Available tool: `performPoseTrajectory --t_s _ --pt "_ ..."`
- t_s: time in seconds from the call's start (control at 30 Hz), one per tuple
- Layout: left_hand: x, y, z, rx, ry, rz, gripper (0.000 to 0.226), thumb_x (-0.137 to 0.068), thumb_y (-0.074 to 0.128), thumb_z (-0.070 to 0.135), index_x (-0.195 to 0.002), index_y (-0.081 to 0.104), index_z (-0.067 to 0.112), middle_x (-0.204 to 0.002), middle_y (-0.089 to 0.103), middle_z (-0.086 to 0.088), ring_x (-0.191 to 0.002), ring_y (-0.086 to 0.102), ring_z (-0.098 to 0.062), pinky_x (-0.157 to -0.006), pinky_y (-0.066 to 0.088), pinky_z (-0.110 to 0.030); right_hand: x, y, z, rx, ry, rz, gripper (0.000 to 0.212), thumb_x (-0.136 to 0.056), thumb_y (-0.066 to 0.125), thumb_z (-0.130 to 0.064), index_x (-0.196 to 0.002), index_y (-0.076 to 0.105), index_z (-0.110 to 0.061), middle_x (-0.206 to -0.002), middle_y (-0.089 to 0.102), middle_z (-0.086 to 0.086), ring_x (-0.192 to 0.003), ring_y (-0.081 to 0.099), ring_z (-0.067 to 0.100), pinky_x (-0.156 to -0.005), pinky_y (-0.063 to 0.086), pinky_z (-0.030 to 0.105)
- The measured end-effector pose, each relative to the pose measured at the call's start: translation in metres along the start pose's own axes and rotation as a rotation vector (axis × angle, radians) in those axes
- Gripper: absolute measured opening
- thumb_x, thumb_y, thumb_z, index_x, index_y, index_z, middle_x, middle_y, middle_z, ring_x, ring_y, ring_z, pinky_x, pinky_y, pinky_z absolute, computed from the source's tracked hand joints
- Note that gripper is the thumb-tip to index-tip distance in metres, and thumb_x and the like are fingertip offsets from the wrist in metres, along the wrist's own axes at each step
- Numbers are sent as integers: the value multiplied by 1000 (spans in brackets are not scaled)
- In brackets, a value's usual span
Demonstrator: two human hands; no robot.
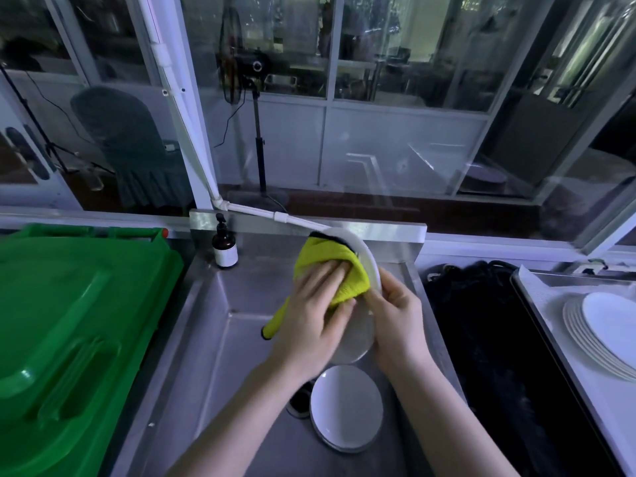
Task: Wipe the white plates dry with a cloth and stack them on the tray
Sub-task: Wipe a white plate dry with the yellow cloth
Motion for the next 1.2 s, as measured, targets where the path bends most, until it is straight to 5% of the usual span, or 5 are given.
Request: performPoseTrajectory --t_s 0.23,0.47,0.67,0.93,1.2 --pt "-38 -10 -9 111 -187 56 50 -97 42 29 -144 44 12 -144 36 13 -131 28 14 -106 16 -3 15 -7 3 -23 -4 -122 21 -90 65 -19 -107 75 -15 -86 74 3 -78 67 18 -68 52 34" --pt "-7 9 5 -39 81 -86 49 -101 40 38 -141 50 11 -150 41 1 -141 36 -14 -114 32 -34 7 -9 3 -96 46 -24 23 -95 60 -5 -104 77 -16 -97 76 7 -93 68 23 -78 55 35" --pt "-29 -14 -23 188 -270 47 44 -101 43 29 -144 45 19 -149 41 12 -138 36 -2 -115 23 -16 22 -14 -3 -44 4 -126 27 -89 66 -19 -115 74 -13 -99 76 10 -88 70 23 -72 55 35" --pt "-11 2 -1 9 65 -38 47 -100 44 36 -141 50 14 -147 35 17 -140 28 3 -112 30 -26 14 -14 -10 -64 59 -86 25 -94 62 -8 -113 75 -16 -107 75 18 -98 70 31 -87 56 45" --pt "7 -10 -38 311 -432 79 36 -102 48 24 -135 46 39 -137 50 22 -118 41 23 -92 27 5 18 -41 -25 -250 99 -64 31 -85 62 -18 -114 75 -18 -110 75 15 -92 74 26 -66 59 33"
Point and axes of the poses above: each hand's wrist, its own x-axis away from the middle knuckle, its own y-axis out of the palm, z = x × y, the point moved 2 cm from there along -x, towards the middle knuckle
